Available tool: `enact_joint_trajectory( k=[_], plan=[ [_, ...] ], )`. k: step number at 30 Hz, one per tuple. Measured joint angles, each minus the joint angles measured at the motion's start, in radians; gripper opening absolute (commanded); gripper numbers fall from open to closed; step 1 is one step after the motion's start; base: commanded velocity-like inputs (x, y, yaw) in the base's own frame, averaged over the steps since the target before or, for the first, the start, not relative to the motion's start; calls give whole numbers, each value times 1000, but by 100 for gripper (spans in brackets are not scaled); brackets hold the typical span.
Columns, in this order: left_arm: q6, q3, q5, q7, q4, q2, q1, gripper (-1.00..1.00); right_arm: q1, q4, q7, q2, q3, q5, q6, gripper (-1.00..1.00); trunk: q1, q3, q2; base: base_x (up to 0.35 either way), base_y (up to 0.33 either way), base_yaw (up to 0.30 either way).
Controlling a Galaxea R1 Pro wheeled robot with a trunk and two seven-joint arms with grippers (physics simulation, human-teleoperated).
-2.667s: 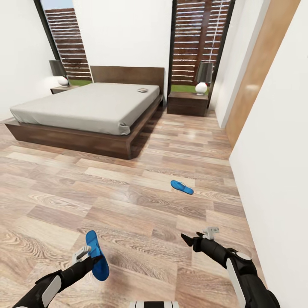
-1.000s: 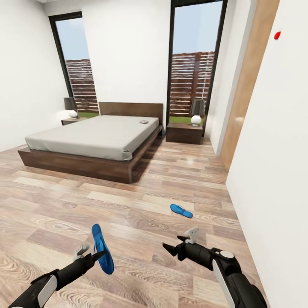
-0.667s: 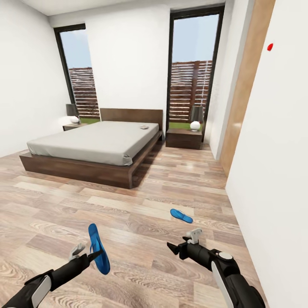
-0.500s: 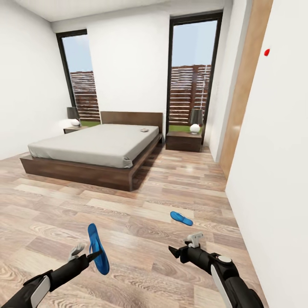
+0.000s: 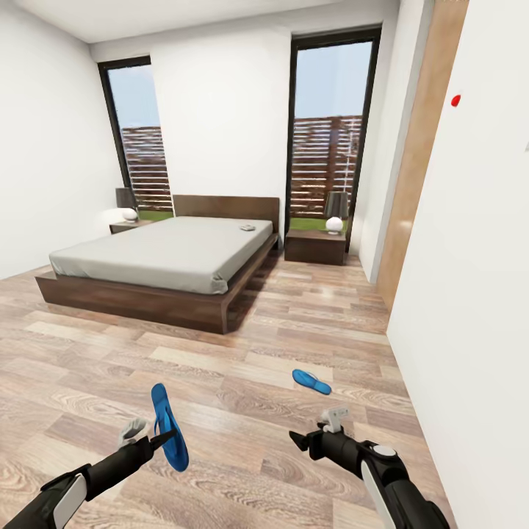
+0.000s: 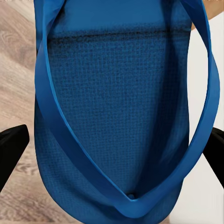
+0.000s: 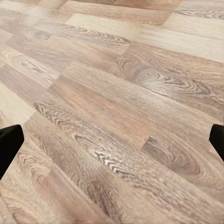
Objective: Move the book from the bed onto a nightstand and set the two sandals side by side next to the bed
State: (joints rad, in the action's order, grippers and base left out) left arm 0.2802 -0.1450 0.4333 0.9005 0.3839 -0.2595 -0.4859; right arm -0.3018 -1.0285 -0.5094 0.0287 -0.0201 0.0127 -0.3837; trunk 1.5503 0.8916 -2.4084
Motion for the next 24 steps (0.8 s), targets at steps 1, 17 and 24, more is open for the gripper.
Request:
enact_joint_trajectory(
  k=[1,17,24],
  plan=[
    [0,0,0,0,0,0,0,-100,0,8,0,0,0,0,0,100,-4,-3,7,0,0,0],
    [-1,1,0,-3,-3,3,0,-100,0,93,1,0,0,1,1,100,-27,-22,49,0,0,0],
    [-4,1,-1,-7,-3,3,0,-100,-1,173,3,-1,2,-5,9,100,-27,-22,49,0,0,0]
  ],
)
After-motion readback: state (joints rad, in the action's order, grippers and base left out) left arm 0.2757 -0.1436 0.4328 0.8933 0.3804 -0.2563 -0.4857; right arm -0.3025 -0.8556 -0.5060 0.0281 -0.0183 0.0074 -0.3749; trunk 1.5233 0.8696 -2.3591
